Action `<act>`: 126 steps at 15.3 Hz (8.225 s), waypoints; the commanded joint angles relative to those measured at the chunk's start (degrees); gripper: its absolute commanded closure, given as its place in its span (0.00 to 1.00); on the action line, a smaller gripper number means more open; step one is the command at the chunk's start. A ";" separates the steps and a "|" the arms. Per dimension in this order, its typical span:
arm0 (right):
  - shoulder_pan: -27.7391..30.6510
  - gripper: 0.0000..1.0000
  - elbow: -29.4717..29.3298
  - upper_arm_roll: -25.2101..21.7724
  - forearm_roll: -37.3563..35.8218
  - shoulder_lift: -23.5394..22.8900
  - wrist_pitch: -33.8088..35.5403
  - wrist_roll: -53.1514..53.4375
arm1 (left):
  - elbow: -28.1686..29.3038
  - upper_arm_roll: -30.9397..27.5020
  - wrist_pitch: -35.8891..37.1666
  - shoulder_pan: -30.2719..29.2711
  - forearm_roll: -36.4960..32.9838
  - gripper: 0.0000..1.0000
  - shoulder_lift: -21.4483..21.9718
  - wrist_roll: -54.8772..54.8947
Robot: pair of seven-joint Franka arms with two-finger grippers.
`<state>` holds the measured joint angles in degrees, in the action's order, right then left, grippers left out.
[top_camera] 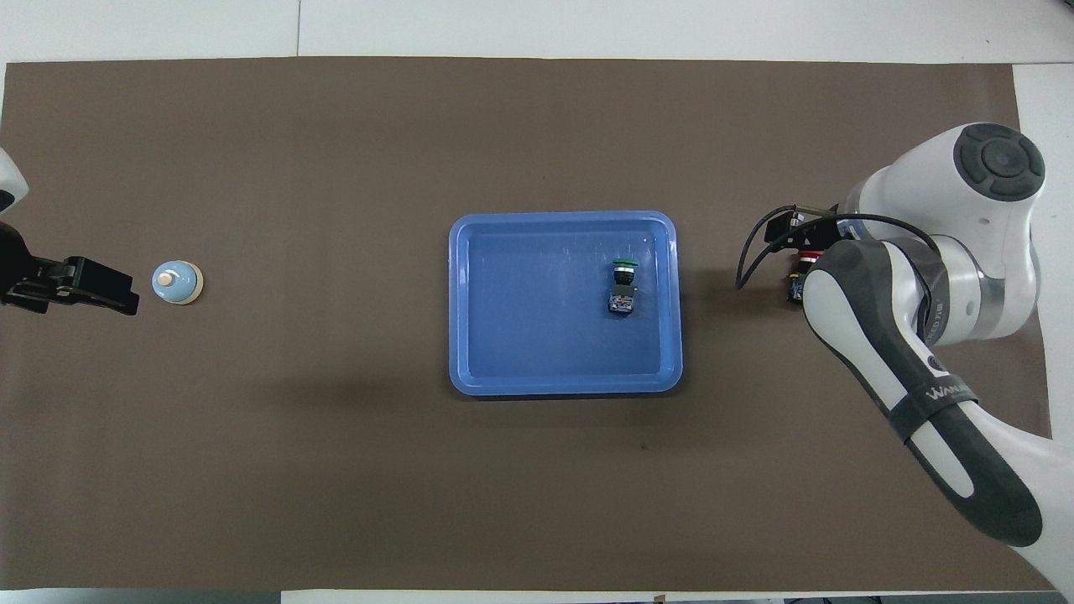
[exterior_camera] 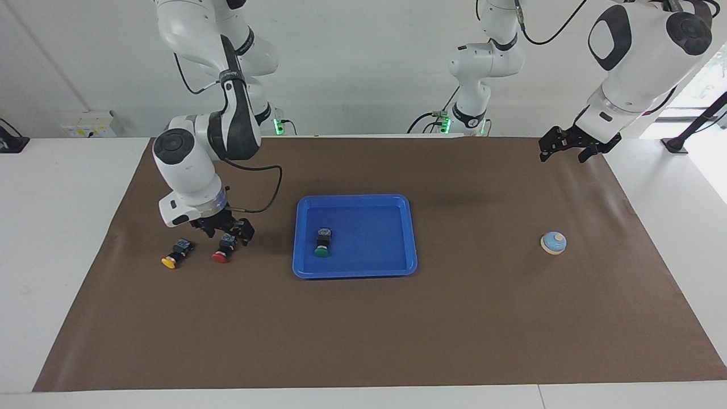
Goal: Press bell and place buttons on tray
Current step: 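Open the right gripper and withdraw it toward the red button, then grasp the red-capped button with the right gripper and carry it, then lower the red button into the tray beside the green one, then withdraw the right gripper and reach toward the yellow-capped button, then grasp the yellow button with the right gripper and carry it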
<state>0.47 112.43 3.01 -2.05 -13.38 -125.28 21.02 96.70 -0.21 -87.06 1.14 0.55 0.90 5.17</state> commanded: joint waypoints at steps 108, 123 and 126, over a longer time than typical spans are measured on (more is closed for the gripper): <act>-22.87 1.00 -17.60 1.12 1.69 -5.42 7.61 14.29 | 0.34 -0.14 -0.13 0.09 -1.07 0.00 0.77 -0.16; -34.57 1.00 -10.31 1.04 1.43 -13.87 -12.00 31.09 | 0.42 -0.14 -0.13 0.18 -1.07 0.00 0.77 -0.16; -34.49 0.85 -10.21 1.04 1.43 -13.78 -12.01 31.80 | 0.34 -0.14 -0.13 0.18 -1.07 0.00 0.77 -0.16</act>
<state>-34.08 100.19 4.02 -1.02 -29.03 -136.37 51.44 96.69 -0.21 -87.06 1.14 0.54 0.90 5.17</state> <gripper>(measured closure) 0.581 0.000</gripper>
